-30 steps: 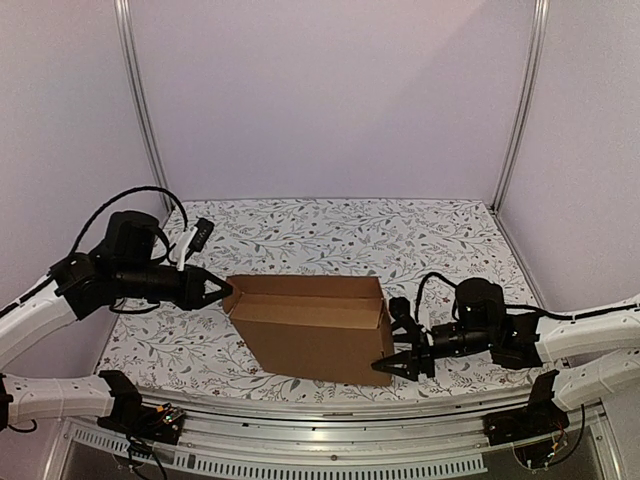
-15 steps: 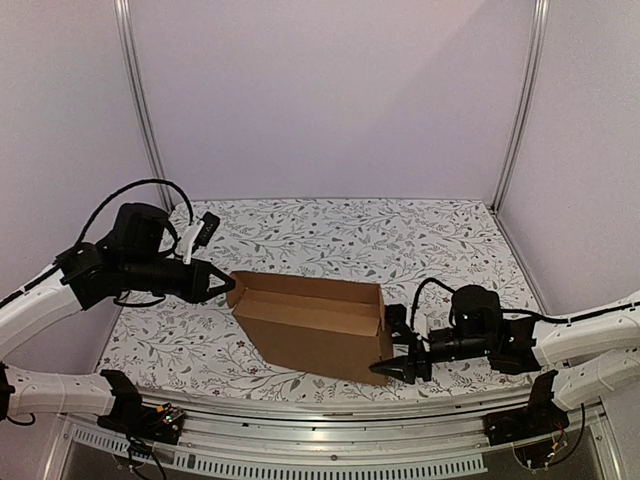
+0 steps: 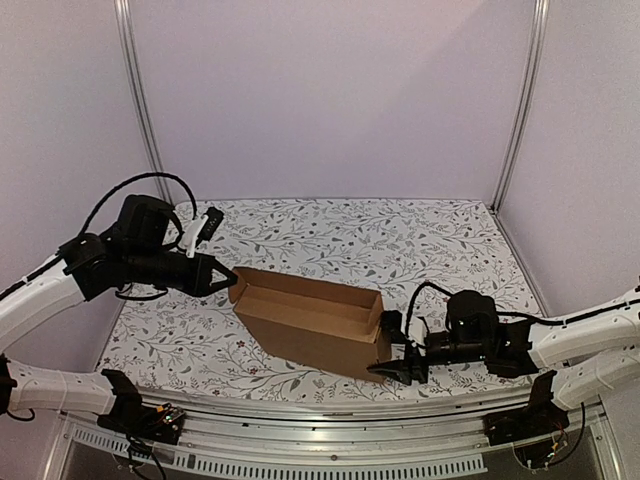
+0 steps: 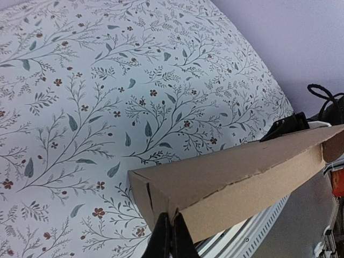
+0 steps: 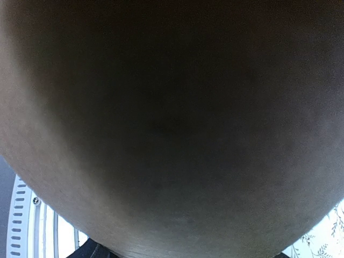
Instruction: Fold the paper box
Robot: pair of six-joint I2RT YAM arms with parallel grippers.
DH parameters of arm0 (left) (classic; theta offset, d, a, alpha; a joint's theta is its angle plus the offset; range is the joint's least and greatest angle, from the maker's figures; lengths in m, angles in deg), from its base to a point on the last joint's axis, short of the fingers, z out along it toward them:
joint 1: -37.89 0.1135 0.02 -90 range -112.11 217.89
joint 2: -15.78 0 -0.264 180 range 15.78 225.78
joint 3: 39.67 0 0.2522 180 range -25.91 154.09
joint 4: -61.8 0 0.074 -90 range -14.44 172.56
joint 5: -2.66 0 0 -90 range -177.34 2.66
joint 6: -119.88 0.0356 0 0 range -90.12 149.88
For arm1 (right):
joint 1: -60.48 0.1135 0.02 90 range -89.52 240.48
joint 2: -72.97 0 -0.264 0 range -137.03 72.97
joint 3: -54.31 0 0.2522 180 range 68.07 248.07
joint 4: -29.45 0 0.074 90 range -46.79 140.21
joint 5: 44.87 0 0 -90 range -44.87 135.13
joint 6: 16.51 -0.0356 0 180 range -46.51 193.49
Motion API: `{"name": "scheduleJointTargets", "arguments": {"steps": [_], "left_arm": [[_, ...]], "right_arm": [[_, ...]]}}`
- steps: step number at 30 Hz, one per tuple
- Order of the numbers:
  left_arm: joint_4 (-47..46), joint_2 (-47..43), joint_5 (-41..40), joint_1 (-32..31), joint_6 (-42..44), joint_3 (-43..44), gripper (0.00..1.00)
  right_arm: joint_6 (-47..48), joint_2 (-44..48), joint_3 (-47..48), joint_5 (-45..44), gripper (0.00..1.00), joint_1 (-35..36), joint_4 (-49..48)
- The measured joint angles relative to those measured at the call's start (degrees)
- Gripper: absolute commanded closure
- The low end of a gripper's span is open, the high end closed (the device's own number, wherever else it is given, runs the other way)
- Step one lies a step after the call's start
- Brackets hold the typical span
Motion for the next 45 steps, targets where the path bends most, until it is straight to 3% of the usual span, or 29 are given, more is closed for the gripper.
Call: {"name": "scheduleJointTargets", "arguments": {"steps": [29,45], "left_arm": [[-0.11,0.35,-1.64,-1.01,-1.01,0.31,1.0],[5.77,1.6,-1.95,-1.64,-0.68,4.07,1.0]], "right_arm": [[0.92,-0.68,-0.33,-2.08,0.87,0.72,-1.09],[1.62,-0.66,-0.79,-2.25,0.86,1.09,-1.75]]}}
